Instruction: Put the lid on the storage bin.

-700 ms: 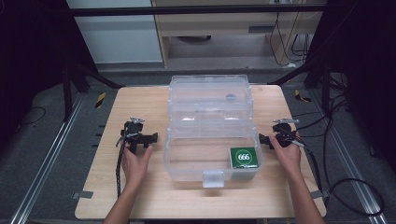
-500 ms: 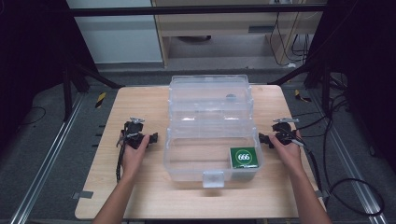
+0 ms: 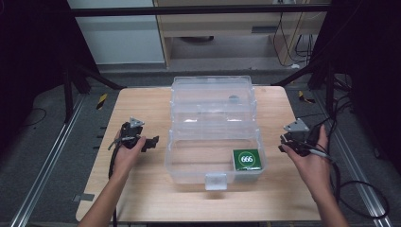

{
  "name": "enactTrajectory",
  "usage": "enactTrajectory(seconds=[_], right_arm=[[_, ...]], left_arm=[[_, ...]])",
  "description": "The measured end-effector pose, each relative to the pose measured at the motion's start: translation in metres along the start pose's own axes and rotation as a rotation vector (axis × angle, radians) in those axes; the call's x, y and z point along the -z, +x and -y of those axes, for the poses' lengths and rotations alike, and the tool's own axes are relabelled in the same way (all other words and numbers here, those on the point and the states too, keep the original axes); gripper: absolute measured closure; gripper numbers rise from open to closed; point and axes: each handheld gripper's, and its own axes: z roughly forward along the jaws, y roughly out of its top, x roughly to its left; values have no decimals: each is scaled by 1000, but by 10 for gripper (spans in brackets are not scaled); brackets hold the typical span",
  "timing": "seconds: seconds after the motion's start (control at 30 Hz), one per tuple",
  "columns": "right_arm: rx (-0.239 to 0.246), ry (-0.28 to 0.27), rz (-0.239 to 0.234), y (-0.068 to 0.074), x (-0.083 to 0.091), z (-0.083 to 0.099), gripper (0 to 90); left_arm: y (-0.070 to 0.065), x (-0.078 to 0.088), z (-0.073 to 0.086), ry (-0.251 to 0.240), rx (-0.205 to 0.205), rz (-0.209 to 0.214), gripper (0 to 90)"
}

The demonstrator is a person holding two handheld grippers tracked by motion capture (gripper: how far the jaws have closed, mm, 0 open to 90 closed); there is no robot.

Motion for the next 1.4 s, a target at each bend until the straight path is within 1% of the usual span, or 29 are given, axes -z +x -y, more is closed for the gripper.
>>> enactTrajectory(seconds=[0.03, 0.1, 0.13, 0.17, 0.23, 0.27, 0.3, 0.33, 0.43, 0.47, 0.5, 0.53, 0.57, 0.6, 0.67, 0.7, 0.73, 0.77, 0.83, 0.87, 0.93, 0.97, 1.07, 1.13, 1.17, 1.2, 1.27, 1.3, 1.4], right_arm=[[24, -17, -11, -10, 25, -5, 116], [30, -50, -61, -18, 45, -12, 122], [30, -50, -61, -18, 45, -12, 122], [29, -69, -134, -25, 57, -19, 142], [66, -69, -205, -27, 61, -28, 165], [66, -69, -205, -27, 61, -28, 165], [106, -71, -249, -26, 64, -38, 190], [147, -66, -253, -24, 64, -43, 209], [280, -44, -245, -16, 64, -62, 248], [280, -44, -245, -16, 64, -62, 248], [323, -46, -274, -14, 62, -76, 268], [323, -46, -274, -14, 62, -76, 268], [345, -51, -298, -14, 60, -92, 269], [345, -51, -298, -14, 60, -92, 269], [376, -58, -325, -15, 57, -109, 276], [381, -67, -364, -16, 53, -125, 287], [381, -67, -364, -16, 53, -125, 287], [391, -79, -399, -18, 48, -139, 323], [400, -75, -420, -18, 45, -145, 333], [430, -64, -450, -18, 41, -155, 392], [453, -54, -468, -16, 39, -163, 450], [471, -59, -476, -14, 39, -167, 499], [499, -73, -493, -9, 41, -173, 568], [546, -75, -499, -2, 42, -178, 628], [597, -67, -505, 6, 40, -184, 654], [597, -67, -505, 6, 40, -184, 654], [662, -57, -525, 18, 30, -191, 638], [674, -46, -530, 22, 26, -193, 624], [694, -28, -538, 28, 19, -197, 571]], left_arm=[[-9, 20, -9, -7, -43, 44, 40], [-20, 39, -20, -15, -108, 65, 41], [-20, 39, -20, -15, -108, 65, 41], [-33, 59, -30, -3, -174, 98, 40], [-48, 77, -39, -24, -208, 121, 41], [-48, 77, -39, -24, -208, 121, 40], [-60, 92, -47, -31, -262, 149, 37], [-66, 98, -51, -23, -290, 165, 36], [-82, 107, -60, -30, -333, 207, 25], [-82, 107, -60, -30, -333, 207, 26], [-90, 111, -66, -24, -391, 246, 24], [-90, 111, -66, -24, -391, 246, 21], [-95, 111, -71, -17, -444, 257, 22], [-95, 111, -71, -17, -444, 257, 23], [-98, 109, -76, 7, -469, 266, 26], [-99, 107, -77, 18, -470, 276, 48], [-100, 105, -78, 35, -469, 286, 48], [-103, 100, -77, 81, -466, 298, 53], [-106, 97, -76, 90, -474, 295, 53], [-112, 96, -75, 87, -507, 283, 53], [-115, 96, -74, 77, -518, 285, 51], [-120, 97, -75, 74, -524, 311, 45], [-125, 97, -76, 85, -540, 325, 42], [-130, 97, -76, 113, -579, 363, 66], [-133, 93, -75, 145, -602, 393, 72], [-133, 93, -75, 145, -602, 393, 70], [-136, 87, -72, 173, -621, 403, 62], [-139, 80, -69, 198, -633, 412, 61], [-142, 77, -69, 199, -662, 406, 61]])
